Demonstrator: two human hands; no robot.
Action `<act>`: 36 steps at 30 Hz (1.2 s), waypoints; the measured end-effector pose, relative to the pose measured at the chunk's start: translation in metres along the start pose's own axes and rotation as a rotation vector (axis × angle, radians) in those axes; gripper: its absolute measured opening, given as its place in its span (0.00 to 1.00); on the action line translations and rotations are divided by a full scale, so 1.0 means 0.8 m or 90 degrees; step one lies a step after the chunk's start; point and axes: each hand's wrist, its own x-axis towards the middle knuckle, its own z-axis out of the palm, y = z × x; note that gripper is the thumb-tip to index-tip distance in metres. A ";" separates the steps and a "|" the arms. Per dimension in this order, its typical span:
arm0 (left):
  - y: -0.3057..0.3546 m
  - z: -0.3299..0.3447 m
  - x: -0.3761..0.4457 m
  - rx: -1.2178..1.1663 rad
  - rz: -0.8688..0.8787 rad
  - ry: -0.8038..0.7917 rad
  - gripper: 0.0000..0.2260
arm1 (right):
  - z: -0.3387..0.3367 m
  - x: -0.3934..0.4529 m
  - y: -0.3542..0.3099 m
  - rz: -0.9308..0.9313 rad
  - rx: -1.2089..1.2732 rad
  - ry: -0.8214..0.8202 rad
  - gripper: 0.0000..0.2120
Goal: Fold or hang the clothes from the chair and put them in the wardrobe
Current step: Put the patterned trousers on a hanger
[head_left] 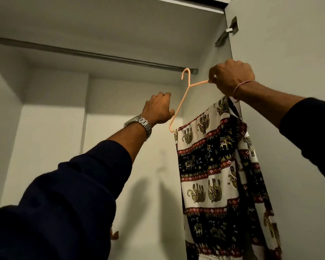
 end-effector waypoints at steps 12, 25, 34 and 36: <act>-0.058 0.083 0.136 -0.014 0.045 0.063 0.26 | 0.099 0.131 -0.001 0.061 -0.097 0.069 0.11; -0.050 0.136 0.249 -0.040 0.051 0.065 0.26 | 0.172 0.240 0.030 0.095 -0.132 0.079 0.14; -0.050 0.165 0.282 -0.036 0.029 0.056 0.26 | 0.215 0.263 0.035 0.105 -0.106 0.034 0.12; -0.048 0.172 0.286 -0.043 0.033 0.055 0.26 | 0.218 0.263 0.035 0.108 -0.112 0.037 0.12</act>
